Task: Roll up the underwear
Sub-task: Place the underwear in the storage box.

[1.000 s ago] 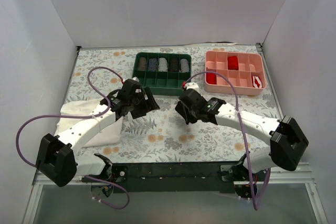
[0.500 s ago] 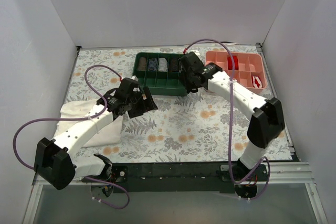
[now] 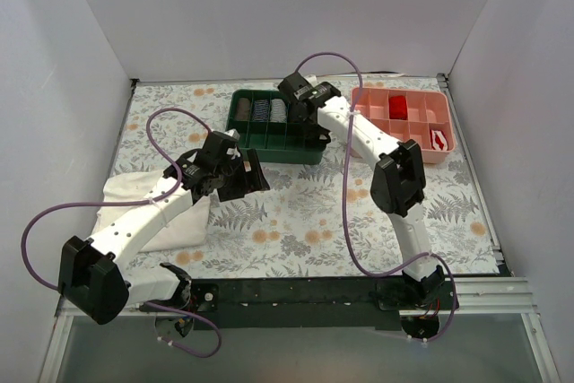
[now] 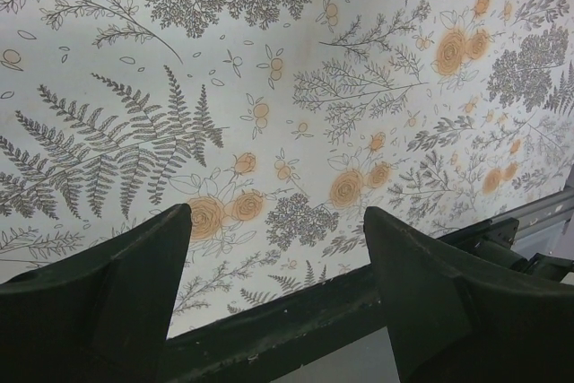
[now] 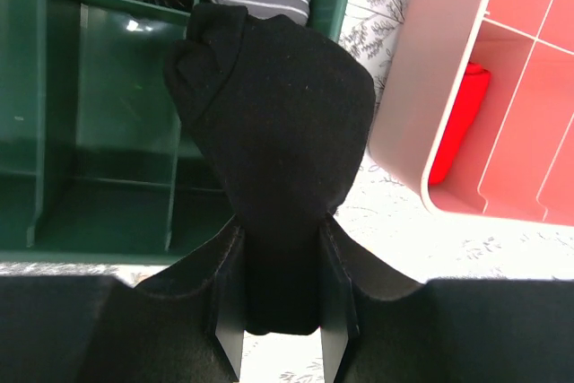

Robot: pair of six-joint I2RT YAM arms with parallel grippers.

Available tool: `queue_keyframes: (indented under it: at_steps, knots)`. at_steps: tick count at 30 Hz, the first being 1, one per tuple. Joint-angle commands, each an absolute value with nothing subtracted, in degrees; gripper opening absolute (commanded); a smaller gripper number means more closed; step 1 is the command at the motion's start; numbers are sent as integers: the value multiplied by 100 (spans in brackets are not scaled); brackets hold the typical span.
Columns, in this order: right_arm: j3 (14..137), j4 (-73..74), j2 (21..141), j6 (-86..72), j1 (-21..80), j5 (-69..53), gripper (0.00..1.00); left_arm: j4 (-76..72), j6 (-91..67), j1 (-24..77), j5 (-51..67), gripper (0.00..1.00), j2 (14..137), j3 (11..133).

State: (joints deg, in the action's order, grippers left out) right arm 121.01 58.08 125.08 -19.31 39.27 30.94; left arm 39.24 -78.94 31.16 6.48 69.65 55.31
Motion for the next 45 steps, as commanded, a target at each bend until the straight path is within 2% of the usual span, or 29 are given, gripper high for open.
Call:
queue_keyframes:
  at_steps: [1,5,20,24,26,45]
  knots:
    - [12481,6451,12665,-1960,3911,3471,1,4025,-7699,3050,721,78,6882,5660]
    - [12340,6337,12568,-1942,3902,3498,1,3955,-7664,3023,791,78,6943,5572]
    - [13139,6749,13368,-1985,3920,3716,1,3990,-7585,2997,853,78,7040,5484]
    - [12491,6163,12728,-2021,3832,3762,1,3955,-7576,2988,888,78,7110,5441]
    - [12585,6187,12569,-2030,3832,3875,1,3938,-7567,2988,897,78,7145,5440]
    - [13122,6644,13060,-1600,4033,3876,1,3806,-7524,2988,1046,77,7295,5335]
